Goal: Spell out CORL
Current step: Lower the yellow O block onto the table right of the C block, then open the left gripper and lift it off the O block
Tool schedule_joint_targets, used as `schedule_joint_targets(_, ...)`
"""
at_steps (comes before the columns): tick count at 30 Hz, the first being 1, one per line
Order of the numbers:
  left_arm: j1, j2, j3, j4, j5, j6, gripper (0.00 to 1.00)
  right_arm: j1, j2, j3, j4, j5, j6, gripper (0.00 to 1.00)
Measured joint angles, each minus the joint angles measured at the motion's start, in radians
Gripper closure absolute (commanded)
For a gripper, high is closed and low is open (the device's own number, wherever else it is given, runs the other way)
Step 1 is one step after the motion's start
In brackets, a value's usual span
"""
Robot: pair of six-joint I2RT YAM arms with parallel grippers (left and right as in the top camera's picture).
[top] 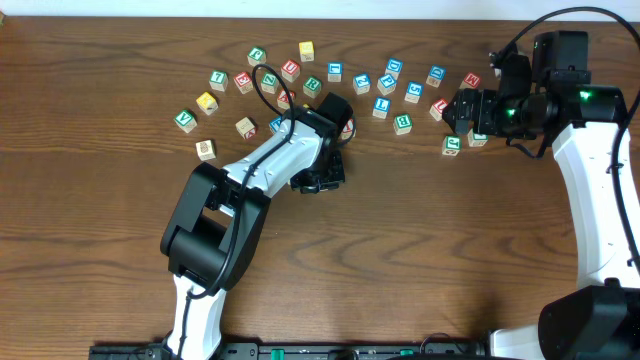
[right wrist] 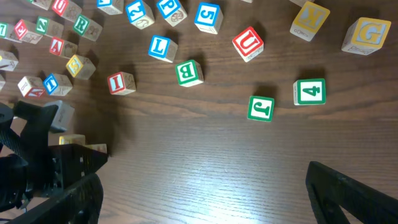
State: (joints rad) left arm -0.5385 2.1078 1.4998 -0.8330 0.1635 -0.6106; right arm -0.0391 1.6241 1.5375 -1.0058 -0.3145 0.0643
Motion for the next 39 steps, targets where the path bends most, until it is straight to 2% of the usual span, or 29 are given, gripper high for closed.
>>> schedule_joint_targets(27, 0.0, 0.0, 0.0, -0.032, 0.037, 0.0, 0.73, 0.0, 0.0, 0.0, 0.0, 0.0, 0.0, 0.01)
schedule_joint_targets(39, 0.0, 0.0, 0.0, 0.002, 0.012, 0.017, 0.73, 0.0, 0.0, 0.0, 0.0, 0.0, 0.0, 0.01)
